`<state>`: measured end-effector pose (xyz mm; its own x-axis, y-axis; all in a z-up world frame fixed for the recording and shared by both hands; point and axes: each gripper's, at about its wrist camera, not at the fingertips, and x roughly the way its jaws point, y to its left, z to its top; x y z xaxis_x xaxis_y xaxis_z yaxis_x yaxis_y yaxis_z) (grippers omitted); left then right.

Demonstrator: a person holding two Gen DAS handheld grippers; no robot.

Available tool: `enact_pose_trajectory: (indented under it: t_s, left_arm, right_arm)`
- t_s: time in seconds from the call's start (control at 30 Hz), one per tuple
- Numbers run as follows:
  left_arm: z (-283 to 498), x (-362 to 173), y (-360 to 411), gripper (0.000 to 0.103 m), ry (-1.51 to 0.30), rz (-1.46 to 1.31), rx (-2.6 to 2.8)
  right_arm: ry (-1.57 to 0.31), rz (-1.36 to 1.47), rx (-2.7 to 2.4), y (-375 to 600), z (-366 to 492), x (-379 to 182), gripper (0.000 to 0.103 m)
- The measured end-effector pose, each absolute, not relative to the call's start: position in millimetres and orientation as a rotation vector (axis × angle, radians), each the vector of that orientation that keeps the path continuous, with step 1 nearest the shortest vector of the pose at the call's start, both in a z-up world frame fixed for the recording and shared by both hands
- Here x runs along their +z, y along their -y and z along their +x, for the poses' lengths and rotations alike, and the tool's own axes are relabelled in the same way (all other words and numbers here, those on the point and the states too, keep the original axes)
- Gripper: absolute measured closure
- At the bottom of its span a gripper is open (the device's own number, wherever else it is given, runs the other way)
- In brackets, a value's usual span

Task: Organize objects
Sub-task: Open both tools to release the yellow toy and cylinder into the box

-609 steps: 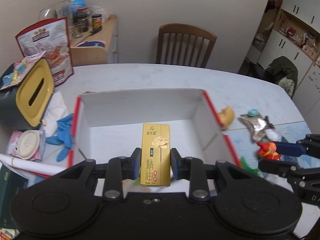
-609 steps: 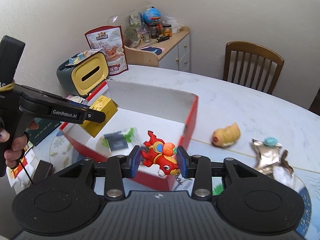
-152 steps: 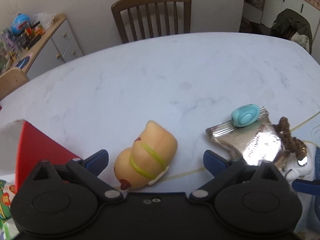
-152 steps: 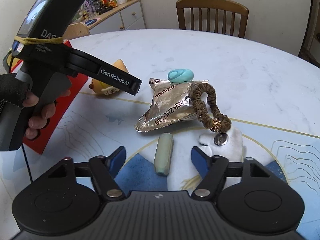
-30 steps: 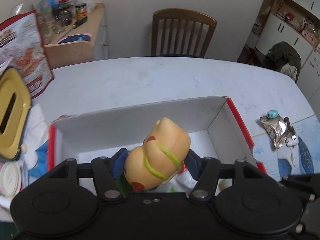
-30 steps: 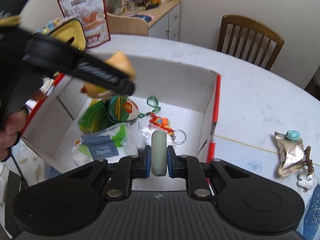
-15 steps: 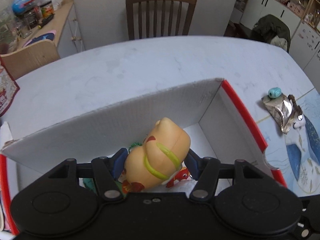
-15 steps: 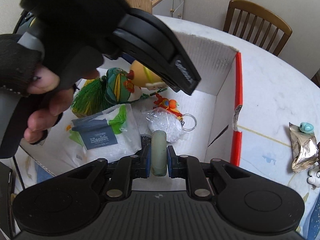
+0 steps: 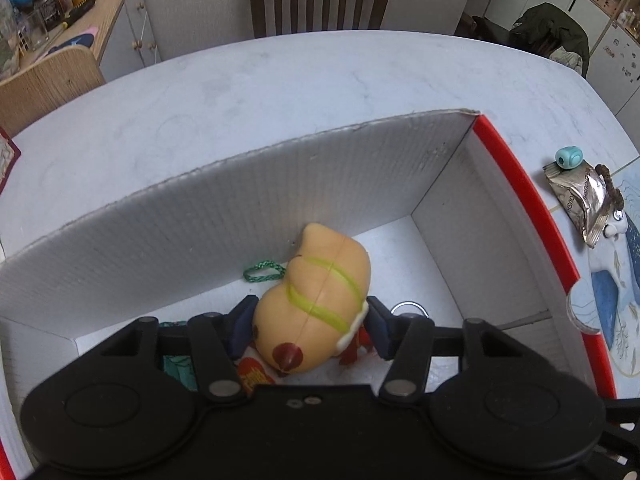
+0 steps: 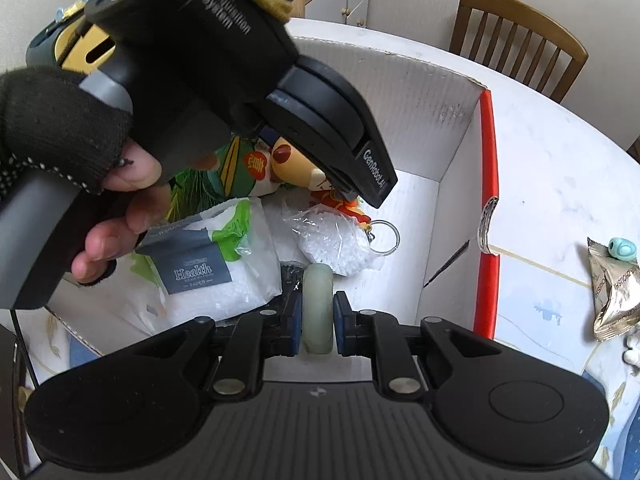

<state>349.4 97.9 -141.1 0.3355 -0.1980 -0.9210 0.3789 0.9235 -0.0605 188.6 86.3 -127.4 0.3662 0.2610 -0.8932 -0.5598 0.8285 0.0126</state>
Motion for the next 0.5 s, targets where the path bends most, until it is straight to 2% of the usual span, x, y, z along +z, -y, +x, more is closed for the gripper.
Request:
enact_pose_trajectory:
  t_s: [0.5]
  left_arm:
    - [335.1, -117.4, -109.4, 0.029, -1.129, 0.11, -0.375]
  right_arm:
    - [-1.026, -0.215, 0.564, -63.1, 178.9, -95.9, 0.086]
